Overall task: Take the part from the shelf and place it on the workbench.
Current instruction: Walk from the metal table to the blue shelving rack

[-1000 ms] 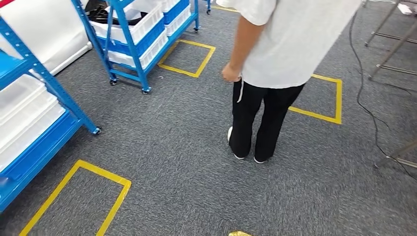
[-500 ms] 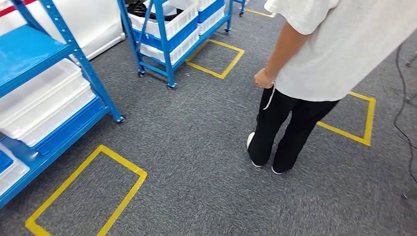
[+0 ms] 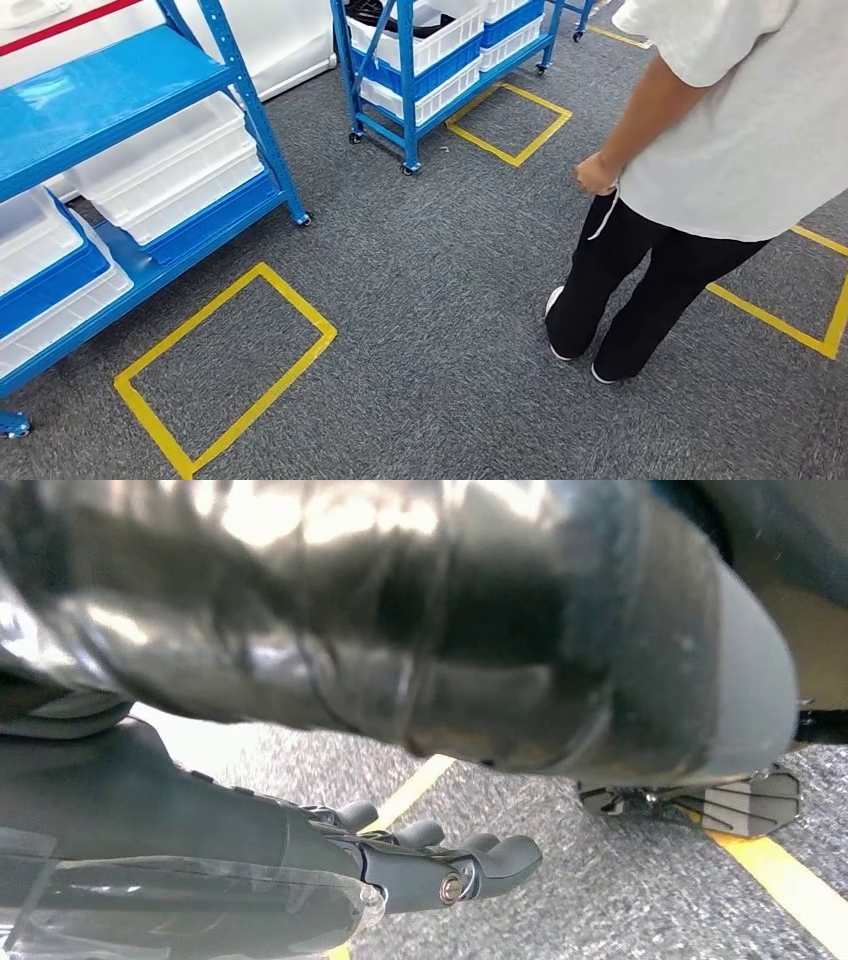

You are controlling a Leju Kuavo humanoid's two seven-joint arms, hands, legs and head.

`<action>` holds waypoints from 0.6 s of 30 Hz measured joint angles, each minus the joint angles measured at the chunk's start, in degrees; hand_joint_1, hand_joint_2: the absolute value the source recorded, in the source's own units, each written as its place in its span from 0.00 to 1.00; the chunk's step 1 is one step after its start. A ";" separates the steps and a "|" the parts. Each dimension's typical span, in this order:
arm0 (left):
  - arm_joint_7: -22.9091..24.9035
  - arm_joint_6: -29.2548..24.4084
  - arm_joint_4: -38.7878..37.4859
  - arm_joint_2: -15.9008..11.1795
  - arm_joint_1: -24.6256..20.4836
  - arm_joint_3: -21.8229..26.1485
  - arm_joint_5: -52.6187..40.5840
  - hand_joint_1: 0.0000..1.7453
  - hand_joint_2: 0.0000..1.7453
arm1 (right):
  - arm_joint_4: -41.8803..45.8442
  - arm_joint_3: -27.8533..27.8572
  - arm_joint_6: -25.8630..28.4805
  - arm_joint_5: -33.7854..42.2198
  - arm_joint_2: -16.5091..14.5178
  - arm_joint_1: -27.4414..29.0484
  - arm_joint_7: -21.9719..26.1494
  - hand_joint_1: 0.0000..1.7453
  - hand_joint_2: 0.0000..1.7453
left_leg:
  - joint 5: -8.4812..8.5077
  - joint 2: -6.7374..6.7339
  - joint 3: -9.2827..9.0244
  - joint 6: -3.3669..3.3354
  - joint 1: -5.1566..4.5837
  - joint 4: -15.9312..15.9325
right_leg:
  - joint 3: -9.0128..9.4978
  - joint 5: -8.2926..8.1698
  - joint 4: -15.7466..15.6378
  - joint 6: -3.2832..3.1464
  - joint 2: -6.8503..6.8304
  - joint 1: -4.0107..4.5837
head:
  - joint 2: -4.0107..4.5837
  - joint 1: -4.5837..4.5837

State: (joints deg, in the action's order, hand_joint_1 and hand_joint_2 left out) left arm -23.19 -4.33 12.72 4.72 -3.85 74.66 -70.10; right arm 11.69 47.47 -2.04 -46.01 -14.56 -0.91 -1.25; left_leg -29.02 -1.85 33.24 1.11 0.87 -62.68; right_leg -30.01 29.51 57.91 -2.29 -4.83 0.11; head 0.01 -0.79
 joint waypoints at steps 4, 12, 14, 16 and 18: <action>-0.07 0.02 0.00 -0.09 -0.08 0.00 -0.01 0.00 0.00 | 0.01 0.04 0.03 0.00 -0.06 -0.15 -0.05 0.00 0.00 | 1.42 -0.75 -2.47 -1.17 -0.69 5.52 | 0.29 0.29 0.16 1.01 -1.87 0.23 | 0.01 -0.02; -0.09 0.04 0.00 -0.04 -0.20 0.00 -0.02 0.00 0.00 | 0.02 0.37 0.05 0.00 0.07 -0.05 -0.09 0.00 0.00 | 2.61 3.58 -2.36 -2.53 -0.08 6.38 | -6.42 7.31 14.67 2.75 4.43 -0.70 | 0.01 -0.02; -0.09 0.04 0.00 -0.02 -0.17 0.00 -0.02 0.00 0.00 | 0.02 0.38 0.05 0.00 0.14 -0.02 -0.09 0.00 0.00 | 2.48 5.21 -2.35 -2.30 0.06 5.99 | -4.56 3.44 10.16 2.74 5.30 -1.07 | 0.01 -0.03; -0.09 0.04 0.00 0.01 -0.25 0.00 -0.02 0.00 0.00 | 0.01 0.39 0.05 0.00 0.16 0.00 -0.08 0.00 0.00 | 2.25 6.64 -2.07 -1.73 0.12 5.42 | -1.86 0.45 3.78 2.69 8.00 -1.41 | 0.01 -0.02; -0.11 0.04 0.00 0.03 -0.30 0.00 -0.02 0.00 0.00 | 0.00 0.40 0.05 0.00 0.16 -0.02 -0.08 0.00 0.00 | 2.31 7.90 -1.53 -0.91 0.16 5.12 | -1.07 0.08 1.59 2.47 9.30 -1.35 | 0.00 0.00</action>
State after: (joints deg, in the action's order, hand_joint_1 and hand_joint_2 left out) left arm -23.30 -4.28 12.72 4.74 -4.15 74.66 -70.12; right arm 11.69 47.87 -1.99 -46.01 -14.40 -0.93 -1.33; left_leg -26.71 6.05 31.71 0.20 1.03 -57.55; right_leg -31.08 29.59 59.50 0.18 4.47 -1.23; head 0.01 -0.79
